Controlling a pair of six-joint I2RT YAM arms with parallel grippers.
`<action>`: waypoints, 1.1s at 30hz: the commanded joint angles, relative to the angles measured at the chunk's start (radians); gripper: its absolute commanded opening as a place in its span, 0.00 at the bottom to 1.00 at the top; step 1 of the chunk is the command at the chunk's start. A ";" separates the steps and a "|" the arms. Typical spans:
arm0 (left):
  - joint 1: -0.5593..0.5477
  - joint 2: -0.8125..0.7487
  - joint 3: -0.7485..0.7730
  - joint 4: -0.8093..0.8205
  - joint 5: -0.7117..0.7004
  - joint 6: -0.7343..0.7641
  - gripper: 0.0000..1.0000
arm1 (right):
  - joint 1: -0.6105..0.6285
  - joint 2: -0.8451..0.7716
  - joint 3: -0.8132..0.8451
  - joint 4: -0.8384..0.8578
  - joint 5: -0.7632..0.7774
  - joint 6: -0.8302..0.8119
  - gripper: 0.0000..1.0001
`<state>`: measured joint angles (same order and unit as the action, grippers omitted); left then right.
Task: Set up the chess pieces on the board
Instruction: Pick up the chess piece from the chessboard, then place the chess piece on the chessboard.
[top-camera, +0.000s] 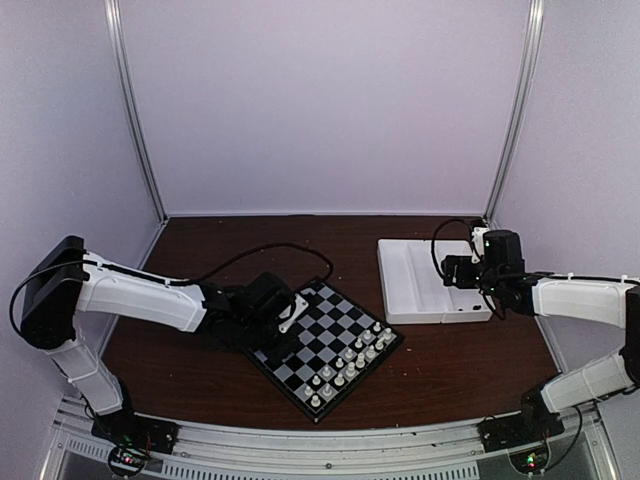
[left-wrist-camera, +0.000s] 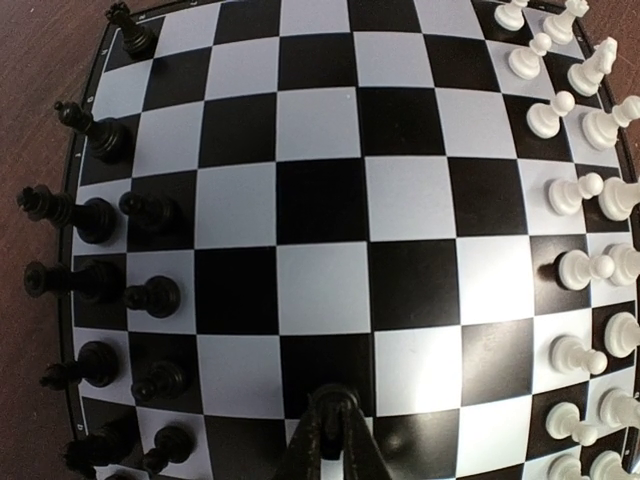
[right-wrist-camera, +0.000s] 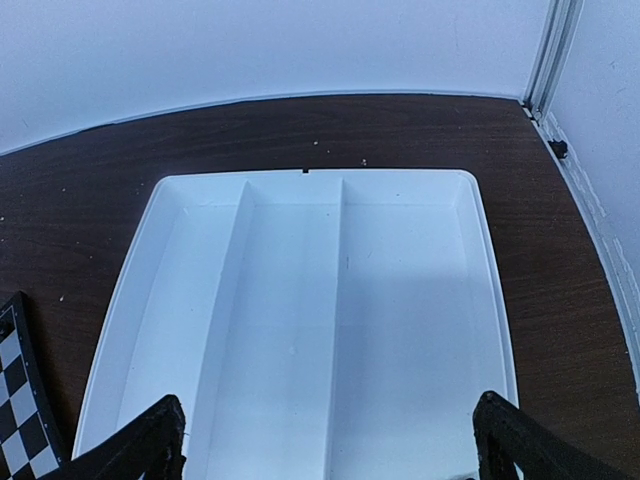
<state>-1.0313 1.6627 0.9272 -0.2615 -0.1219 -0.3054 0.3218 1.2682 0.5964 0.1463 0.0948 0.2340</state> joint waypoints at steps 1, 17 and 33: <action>-0.005 -0.011 0.040 -0.015 -0.009 0.008 0.04 | -0.007 0.004 -0.006 0.013 -0.014 0.007 0.99; 0.057 0.023 0.302 -0.156 -0.054 0.115 0.00 | -0.014 0.010 -0.005 0.013 -0.027 0.014 0.99; 0.197 0.271 0.561 -0.206 0.100 0.209 0.00 | -0.018 0.020 -0.003 0.018 -0.048 0.020 0.99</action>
<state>-0.8532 1.8969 1.4269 -0.4599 -0.0673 -0.1368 0.3077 1.2789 0.5964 0.1474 0.0601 0.2428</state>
